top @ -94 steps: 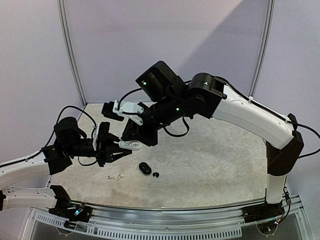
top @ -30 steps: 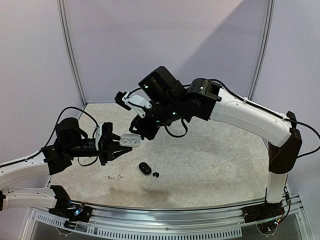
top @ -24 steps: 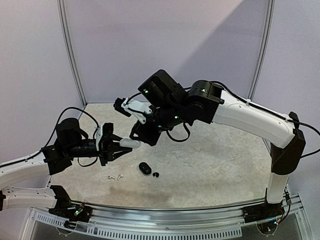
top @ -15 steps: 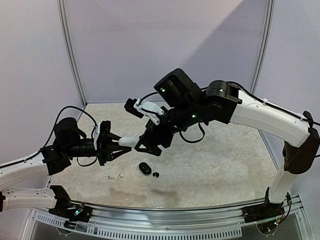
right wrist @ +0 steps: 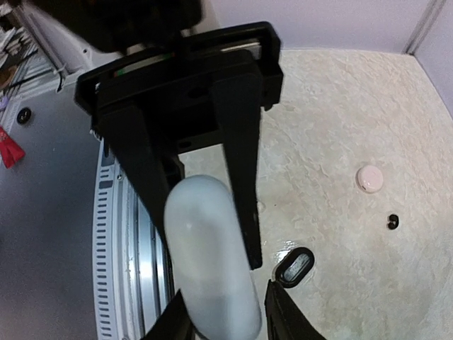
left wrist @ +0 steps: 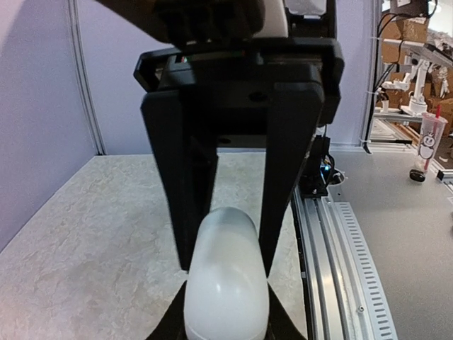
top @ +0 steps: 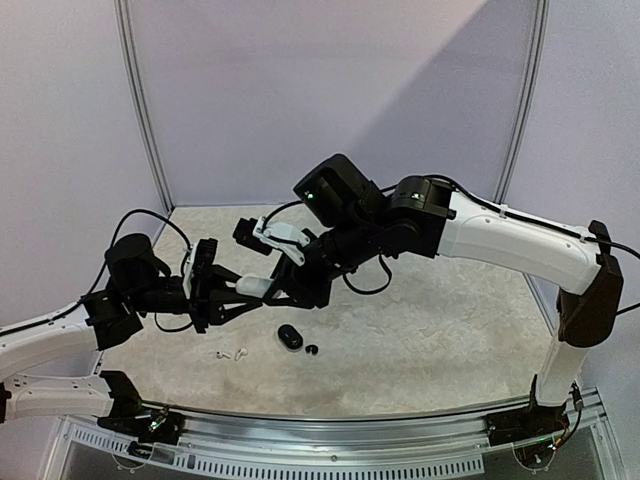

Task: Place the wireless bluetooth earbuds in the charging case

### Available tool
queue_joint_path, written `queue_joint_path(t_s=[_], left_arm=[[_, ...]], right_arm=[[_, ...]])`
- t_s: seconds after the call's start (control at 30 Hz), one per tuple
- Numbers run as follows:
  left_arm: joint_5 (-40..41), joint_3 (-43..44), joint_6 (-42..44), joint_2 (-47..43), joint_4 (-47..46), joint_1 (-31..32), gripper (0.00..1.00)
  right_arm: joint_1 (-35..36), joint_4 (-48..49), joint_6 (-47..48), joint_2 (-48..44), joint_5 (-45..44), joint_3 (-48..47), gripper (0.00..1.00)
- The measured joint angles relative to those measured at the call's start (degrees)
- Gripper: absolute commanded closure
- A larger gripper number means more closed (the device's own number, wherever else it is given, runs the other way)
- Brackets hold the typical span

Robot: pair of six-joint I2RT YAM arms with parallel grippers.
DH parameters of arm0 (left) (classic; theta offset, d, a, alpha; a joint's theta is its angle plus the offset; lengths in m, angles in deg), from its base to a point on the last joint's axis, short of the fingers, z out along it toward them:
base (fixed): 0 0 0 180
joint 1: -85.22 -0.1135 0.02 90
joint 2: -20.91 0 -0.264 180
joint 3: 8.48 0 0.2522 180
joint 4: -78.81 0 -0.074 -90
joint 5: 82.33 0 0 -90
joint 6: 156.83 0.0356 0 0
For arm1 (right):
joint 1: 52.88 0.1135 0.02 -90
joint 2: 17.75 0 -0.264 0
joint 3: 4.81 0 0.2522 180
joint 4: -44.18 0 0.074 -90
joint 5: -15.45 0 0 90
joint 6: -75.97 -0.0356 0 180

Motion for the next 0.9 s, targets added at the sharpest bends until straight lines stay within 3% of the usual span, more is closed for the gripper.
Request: queue_joint_path(t_s=[0.13,0.2,0.23,0.33,0.53,0.77,0.9], left_arm=[[-0.8,0.0,-1.2,0.1,0.0,0.0,1.0],[-1.6,0.0,-1.6,0.1,0.2,-0.1,1.0],[-1.7,0.0,-1.7,0.1,0.3,-0.1,0.92],[-1.4,0.0,-2.1,0.2,0.1,-0.1,0.04],[8.3,1.1,-4.2,0.8,3.1,-0.6,0.01],[21.8,8.2,-8.1,4.2,14.0,-5.9,0.01],[28.1,12.3,-10.3,7.5,22.6,-9.0,0.01]], right_arm=[[0.0,-0.7,1.8,0.0,1.3,-0.3,1.0],[0.0,-1.1,2.7,0.0,2.1,-0.3,1.0],[0.0,-1.1,3.1,0.0,2.4,-0.3,1.0],[-0.1,-1.1,3.1,0.0,2.7,-0.3,1.0],[-4.4,1.6,-2.0,-0.3,2.7,1.3,1.0],[-22.9,6.6,-19.2,-1.1,8.0,16.6,1.0],[-32.3,5.4,-26.5,2.4,12.3,19.7,0.97]])
